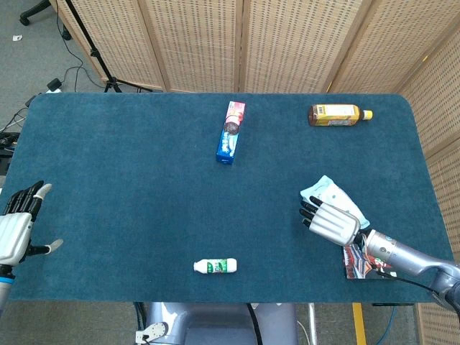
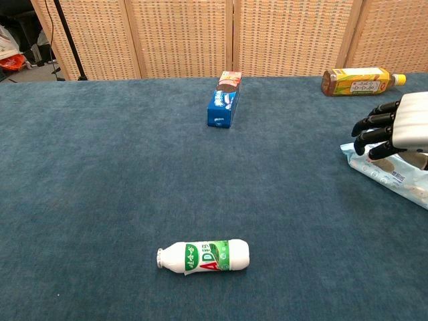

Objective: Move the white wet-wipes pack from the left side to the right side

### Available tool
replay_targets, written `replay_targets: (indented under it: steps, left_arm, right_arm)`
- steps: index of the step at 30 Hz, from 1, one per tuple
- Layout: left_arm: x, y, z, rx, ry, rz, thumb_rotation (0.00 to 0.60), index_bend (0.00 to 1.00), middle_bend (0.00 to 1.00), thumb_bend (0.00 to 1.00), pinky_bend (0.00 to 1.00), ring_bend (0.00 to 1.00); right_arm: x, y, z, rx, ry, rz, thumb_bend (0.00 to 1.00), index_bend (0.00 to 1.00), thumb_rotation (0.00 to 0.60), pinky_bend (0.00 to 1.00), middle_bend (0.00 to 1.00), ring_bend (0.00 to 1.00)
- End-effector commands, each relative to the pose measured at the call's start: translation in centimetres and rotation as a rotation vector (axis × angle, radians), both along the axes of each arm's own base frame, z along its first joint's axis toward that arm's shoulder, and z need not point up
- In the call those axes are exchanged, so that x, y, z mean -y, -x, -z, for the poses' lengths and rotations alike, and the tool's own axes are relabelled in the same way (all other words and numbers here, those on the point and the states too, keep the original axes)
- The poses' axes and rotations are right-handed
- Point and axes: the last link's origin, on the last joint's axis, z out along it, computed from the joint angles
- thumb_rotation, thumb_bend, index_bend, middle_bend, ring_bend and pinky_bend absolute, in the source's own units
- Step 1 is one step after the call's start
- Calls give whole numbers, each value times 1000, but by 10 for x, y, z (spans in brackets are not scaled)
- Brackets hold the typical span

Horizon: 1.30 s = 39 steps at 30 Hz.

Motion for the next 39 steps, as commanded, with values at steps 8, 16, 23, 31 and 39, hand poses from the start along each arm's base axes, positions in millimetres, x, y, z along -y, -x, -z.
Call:
replay_targets:
  steps: [8,16,23,31,39]
  left_arm:
    - [-1,0,2,-5,3,-5,600,0,0,0,0,0]
    - [-1,0,3,-11,7,-5,600,0,0,0,0,0]
    - [0,-1,4,-13,9,0,600,0,0,0,0,0]
    - [2,-1,2,-4,5,7,600,0,0,0,0,0]
    - [9,0,-3,20,-8,11,600,0,0,0,0,0]
  right_arm:
    - [15,17,11,-96,44,44,1000,525,600,289,326,209]
    - [33,33,0,-172,138,62,1000,525,600,289,342,209]
    - [47,48,-14,-226,218,76,1000,525,600,289,344,209]
    - [43,49,-21,-172,229,73,1000,525,600,289,343,209]
    - [1,-4,-75,450,229,-6,1000,484,600,289,313,204]
